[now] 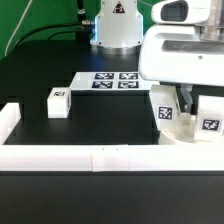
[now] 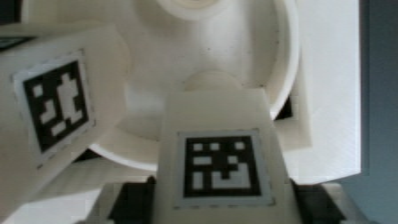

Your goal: Assemble stool

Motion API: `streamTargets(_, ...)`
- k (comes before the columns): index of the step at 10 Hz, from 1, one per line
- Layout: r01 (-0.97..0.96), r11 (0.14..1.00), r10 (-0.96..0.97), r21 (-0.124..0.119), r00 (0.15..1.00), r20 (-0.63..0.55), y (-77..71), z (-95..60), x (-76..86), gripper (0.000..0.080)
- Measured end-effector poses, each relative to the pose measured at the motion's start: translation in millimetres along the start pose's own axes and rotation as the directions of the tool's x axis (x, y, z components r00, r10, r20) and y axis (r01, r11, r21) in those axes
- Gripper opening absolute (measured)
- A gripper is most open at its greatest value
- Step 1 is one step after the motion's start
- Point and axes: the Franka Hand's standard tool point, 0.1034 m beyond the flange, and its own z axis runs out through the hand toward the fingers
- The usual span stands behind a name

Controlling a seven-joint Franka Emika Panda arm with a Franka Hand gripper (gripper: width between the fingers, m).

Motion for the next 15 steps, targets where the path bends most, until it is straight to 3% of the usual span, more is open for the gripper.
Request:
streamTargets(2, -0.39, 0.921, 0.39, 0.01, 0.921, 0.017, 1.4, 1.1, -1.5, 0.034)
streamTargets(4, -0.653, 0.756, 0.65, 0.044, 0.757, 0.065, 3.5, 2.2, -4.1, 0.034)
streamTargets(5, -0.758, 0.65, 0.753, 0.047, 0.651, 0.093, 2.3, 3.2, -6.0, 0.034)
streamTargets(7, -0.77, 0.638, 0.768, 0.007, 0.637, 0.064, -4.6, 2.2, -12.2, 0.034)
streamTargets(11, -0.931, 0.365, 0.927, -0.011, 0.362, 0.095, -3.8, 3.3, -12.1, 0.034)
streamTargets(13, -0.999, -0.016, 0.991, -0.039, -0.021, 0.132, -2.7, 4.8, -8.8, 0.034)
streamTargets(14, -0.985, -0.17, 0.973, -0.023, -0.172, 0.153, -5.6, 6.4, -9.5, 0.034)
streamTargets(15, -0.966, -0.258, 0.948, 0.019, -0.249, 0.199, -8.5, 7.6, -10.2, 0.034)
